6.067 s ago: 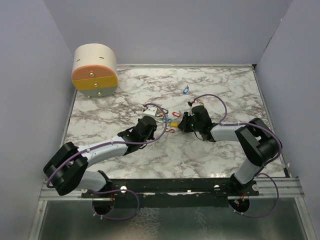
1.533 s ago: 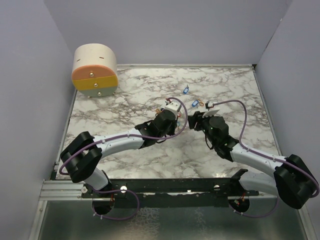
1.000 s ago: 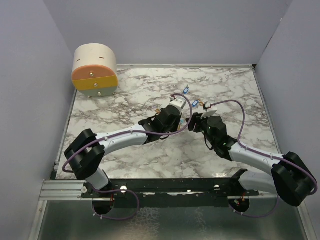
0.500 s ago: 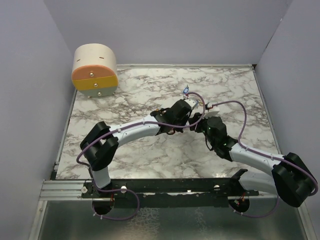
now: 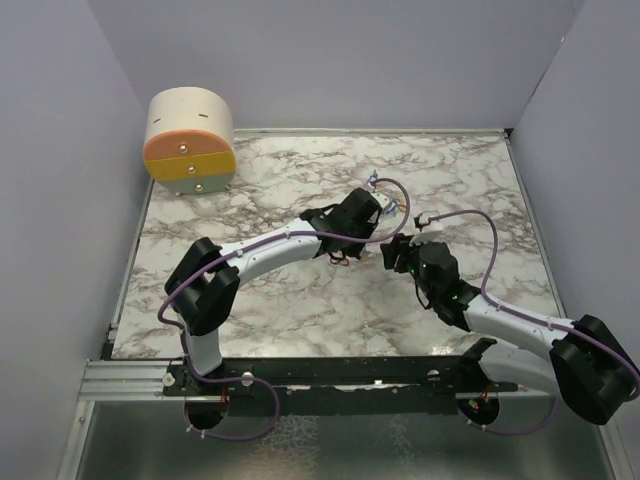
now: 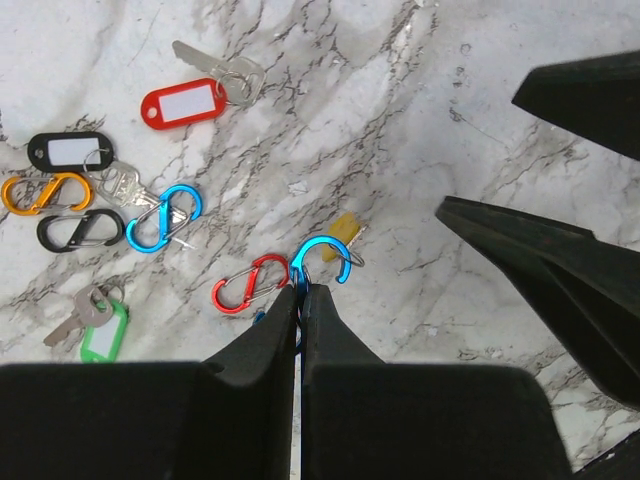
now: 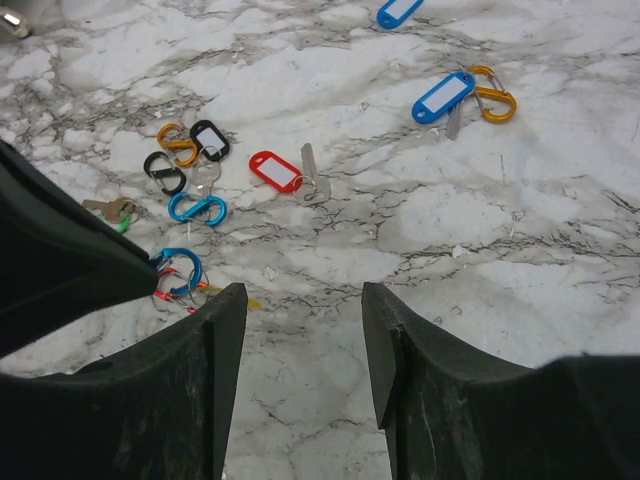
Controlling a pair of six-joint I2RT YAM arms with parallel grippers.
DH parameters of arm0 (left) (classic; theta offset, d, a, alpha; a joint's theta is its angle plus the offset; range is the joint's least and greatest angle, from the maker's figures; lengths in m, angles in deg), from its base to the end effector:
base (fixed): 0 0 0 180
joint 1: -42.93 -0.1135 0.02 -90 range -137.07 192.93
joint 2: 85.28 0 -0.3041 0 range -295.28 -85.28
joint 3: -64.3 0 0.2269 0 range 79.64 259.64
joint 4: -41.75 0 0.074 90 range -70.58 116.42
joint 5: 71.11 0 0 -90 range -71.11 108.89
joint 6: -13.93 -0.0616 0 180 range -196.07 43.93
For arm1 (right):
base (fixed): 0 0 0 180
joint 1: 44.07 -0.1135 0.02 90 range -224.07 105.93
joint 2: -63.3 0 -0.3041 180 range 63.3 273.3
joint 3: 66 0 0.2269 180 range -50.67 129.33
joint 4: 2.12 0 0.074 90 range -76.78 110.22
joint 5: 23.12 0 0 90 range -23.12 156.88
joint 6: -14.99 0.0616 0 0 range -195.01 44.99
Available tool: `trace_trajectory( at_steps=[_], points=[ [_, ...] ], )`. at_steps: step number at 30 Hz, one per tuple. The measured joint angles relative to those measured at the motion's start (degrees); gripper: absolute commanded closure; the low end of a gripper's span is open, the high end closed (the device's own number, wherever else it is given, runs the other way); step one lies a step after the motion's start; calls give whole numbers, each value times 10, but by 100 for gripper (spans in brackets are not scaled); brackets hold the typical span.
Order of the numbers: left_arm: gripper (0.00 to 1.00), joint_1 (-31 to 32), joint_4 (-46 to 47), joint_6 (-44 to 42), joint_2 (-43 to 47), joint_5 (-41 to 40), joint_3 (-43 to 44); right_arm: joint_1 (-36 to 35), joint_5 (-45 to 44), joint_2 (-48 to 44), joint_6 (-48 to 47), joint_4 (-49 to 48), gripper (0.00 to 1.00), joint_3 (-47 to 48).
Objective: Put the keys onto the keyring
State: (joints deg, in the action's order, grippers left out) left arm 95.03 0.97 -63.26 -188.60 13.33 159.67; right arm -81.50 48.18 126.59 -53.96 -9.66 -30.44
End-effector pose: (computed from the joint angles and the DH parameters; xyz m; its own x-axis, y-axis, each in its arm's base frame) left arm 0.2529 -0.3151 0.2763 -0.6156 0.4316 -0.6593 0.6252 0.7768 -0.0752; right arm 0.1775 0.1110 0.2339 -0.3767 0.1401 -0.9157 -0.2158 0.9480 0.2338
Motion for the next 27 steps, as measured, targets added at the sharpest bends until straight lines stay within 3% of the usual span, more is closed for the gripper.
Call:
trace_trajectory(
  at_steps=[15,27],
  points=[
    [100,-11,-2,-7,0,5,0,0,153,46,-62,-114,55,-33],
    [100,-11,-2,-7,0,19,0,0,184,73,-77,-129,57,-27]
  ],
)
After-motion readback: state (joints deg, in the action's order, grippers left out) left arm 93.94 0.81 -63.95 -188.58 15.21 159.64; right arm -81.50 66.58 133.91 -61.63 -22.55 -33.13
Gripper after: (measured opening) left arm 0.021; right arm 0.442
